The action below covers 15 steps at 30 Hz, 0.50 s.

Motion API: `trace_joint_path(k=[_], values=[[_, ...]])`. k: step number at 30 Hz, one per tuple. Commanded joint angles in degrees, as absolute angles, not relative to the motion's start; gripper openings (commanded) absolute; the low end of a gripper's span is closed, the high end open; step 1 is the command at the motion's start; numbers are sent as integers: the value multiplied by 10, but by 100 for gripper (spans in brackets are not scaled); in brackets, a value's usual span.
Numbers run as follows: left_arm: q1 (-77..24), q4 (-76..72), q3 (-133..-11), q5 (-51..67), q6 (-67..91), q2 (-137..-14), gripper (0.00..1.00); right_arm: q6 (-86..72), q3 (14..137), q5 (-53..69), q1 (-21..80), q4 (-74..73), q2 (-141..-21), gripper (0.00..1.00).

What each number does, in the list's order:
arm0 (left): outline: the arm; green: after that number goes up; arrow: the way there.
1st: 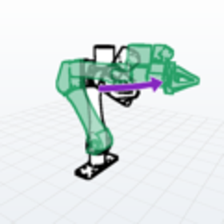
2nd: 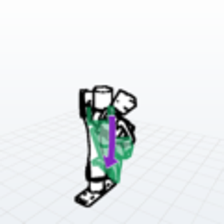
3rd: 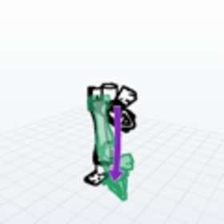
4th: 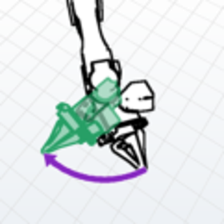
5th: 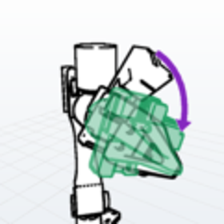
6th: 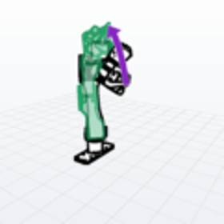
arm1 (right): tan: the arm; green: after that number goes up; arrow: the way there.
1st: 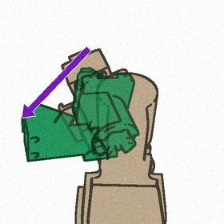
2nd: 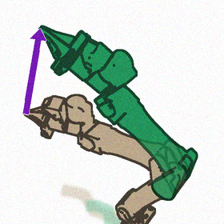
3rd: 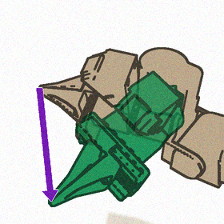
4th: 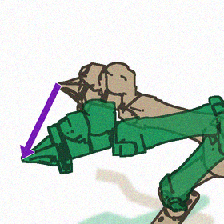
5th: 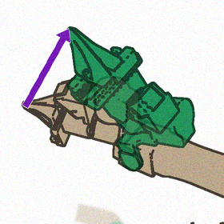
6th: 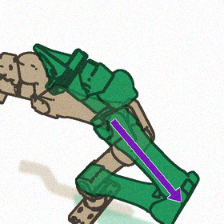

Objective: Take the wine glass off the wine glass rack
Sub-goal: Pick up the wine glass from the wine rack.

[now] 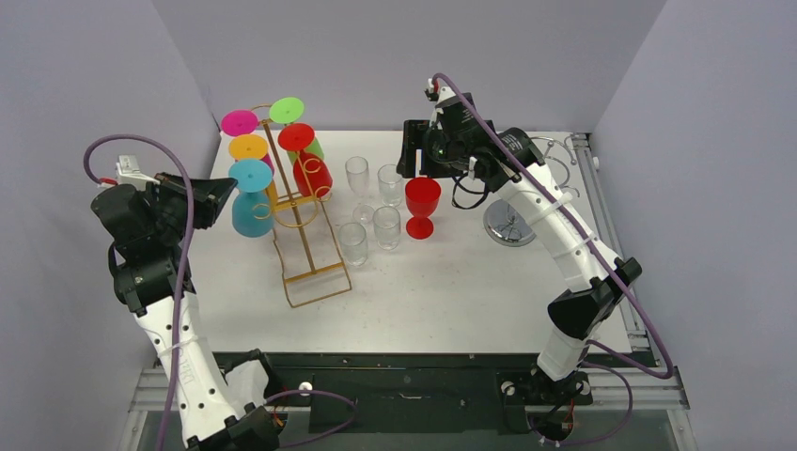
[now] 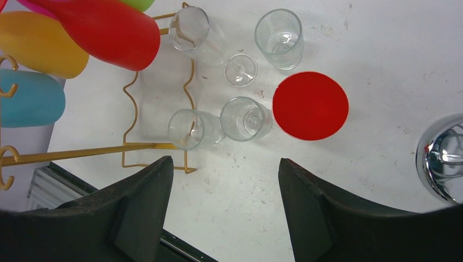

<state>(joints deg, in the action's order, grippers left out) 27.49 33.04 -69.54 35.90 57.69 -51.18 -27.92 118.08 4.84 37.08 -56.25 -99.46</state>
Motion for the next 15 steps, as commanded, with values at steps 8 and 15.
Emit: trace_joint_path(k=[8,15], values=[[281,368,-751,309,541,-494,0,-280,1174,33,367,-557,-953,66],[281,350,-741,337,554,-494,0,-280,1158,32,367,-552,-945,66]])
